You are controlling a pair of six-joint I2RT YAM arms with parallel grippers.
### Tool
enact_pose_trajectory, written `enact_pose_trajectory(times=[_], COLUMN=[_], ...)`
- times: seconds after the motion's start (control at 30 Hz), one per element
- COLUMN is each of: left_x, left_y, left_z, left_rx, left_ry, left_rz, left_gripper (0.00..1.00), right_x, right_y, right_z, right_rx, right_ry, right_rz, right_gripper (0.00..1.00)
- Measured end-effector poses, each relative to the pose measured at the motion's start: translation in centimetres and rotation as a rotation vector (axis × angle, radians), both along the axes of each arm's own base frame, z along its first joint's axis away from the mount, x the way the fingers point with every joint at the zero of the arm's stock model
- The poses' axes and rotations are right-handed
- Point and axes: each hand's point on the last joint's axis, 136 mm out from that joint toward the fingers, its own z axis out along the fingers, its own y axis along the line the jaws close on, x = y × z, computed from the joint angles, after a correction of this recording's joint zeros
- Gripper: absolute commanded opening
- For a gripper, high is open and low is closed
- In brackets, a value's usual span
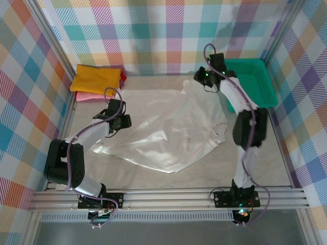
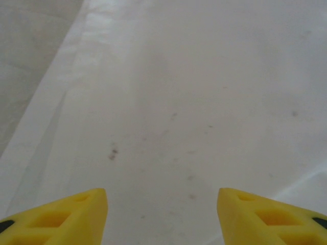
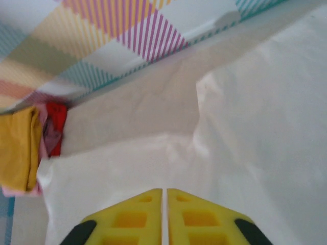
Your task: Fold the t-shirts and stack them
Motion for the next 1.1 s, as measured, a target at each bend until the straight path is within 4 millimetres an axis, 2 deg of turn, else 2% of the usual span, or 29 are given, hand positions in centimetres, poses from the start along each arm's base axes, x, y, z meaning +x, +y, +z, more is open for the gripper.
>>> enact_pose_trajectory(times=[0.07,0.13,0.2,0.33,0.4,0.47,0.6,0.7,0.73,0.9,1.03,1.1], left_x=[-0.2,-0.3,-0.4,-0.8,-0.9,-0.7,-0.5,-0.1,0.0,0.4,0.1,0.0], left_y=[-0.1,-0.7,-1.2,-1.9,-2.2,-2.2,-1.6,0.0,0.5,2.3,2.5,2.2], left_z=[-0.4,-0.9,-2.1,-4.8,-5.5,-6.0,-6.5,-6.5,-6.5,-6.4,-5.9,-4.9], left_rx=[-0.019,-0.045,-0.062,-0.089,-0.104,-0.119,-0.154,-0.170,-0.176,-0.192,-0.198,-0.199], left_ry=[0.015,0.033,0.069,0.149,0.168,0.177,0.189,0.183,0.179,0.165,0.153,0.133], left_rz=[-0.004,-0.023,-0.041,-0.058,-0.055,-0.042,0.016,0.085,0.106,0.173,0.181,0.169], left_gripper=[0.57,0.56,0.54,0.54,0.54,0.54,0.52,0.51,0.51,0.55,0.57,0.58], right_x=[-3.7,-6.6,-9.2,-13.7,-15.3,-15.5,-14.0,-12.2,-11.2,-5.2,-0.2,2.5], right_y=[-0.9,-1.7,-2.6,-4.7,-5.4,-5.7,-5.4,-4.9,-4.6,-2.4,-0.8,-0.2], right_z=[1.2,0.3,-2.9,-11.4,-14.2,-15.7,-18.1,-19.8,-19.5,-19.5,-19.1,-18.7], right_rx=[-0.022,-0.048,-0.087,-0.195,-0.236,-0.257,-0.273,-0.273,-0.266,-0.207,-0.171,-0.159], right_ry=[-0.021,-0.009,0.059,0.277,0.364,0.402,0.441,0.457,0.444,0.377,0.323,0.294], right_rz=[-0.014,-0.022,-0.031,-0.057,-0.063,-0.066,-0.067,-0.064,-0.063,-0.046,-0.032,-0.029], right_gripper=[0.12,0.10,0.08,0.04,0.03,0.00,0.00,0.00,0.00,0.00,0.00,0.00])
